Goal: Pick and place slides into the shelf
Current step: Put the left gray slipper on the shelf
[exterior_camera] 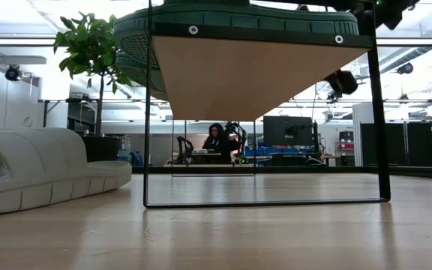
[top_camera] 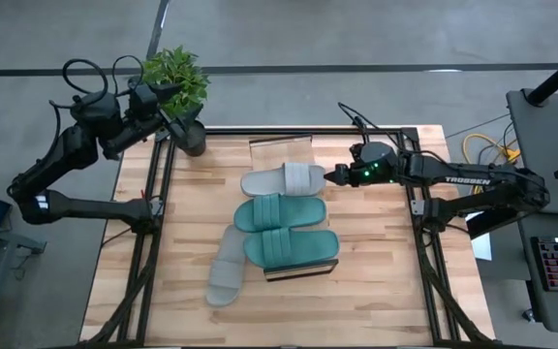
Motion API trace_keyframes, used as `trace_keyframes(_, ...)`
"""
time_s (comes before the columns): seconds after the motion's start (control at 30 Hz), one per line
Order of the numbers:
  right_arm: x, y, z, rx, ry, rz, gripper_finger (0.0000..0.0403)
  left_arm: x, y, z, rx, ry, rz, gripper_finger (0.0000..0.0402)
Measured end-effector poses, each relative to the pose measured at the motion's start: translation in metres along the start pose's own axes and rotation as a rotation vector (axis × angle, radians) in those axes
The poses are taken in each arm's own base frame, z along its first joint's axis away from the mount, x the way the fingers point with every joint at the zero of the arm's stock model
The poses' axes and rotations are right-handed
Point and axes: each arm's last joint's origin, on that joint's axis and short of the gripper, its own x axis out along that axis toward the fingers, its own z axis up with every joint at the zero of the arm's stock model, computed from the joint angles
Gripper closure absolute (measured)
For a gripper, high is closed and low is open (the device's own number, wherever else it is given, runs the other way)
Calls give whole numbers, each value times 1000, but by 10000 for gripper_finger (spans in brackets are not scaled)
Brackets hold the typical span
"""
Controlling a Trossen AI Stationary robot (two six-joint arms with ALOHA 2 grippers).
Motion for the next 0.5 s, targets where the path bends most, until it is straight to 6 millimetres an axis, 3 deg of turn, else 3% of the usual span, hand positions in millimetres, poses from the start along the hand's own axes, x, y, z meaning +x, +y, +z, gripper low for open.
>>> trace_keyframes(0.23, 8, -12, -5, 14, -23, -23, 200, 6, -2, -2, 6, 15, -1, 80)
trace_keyframes(0.5, 9, -11, -4, 13, -60, 7, 200, 9, -4, -3, 9, 23, -1, 80)
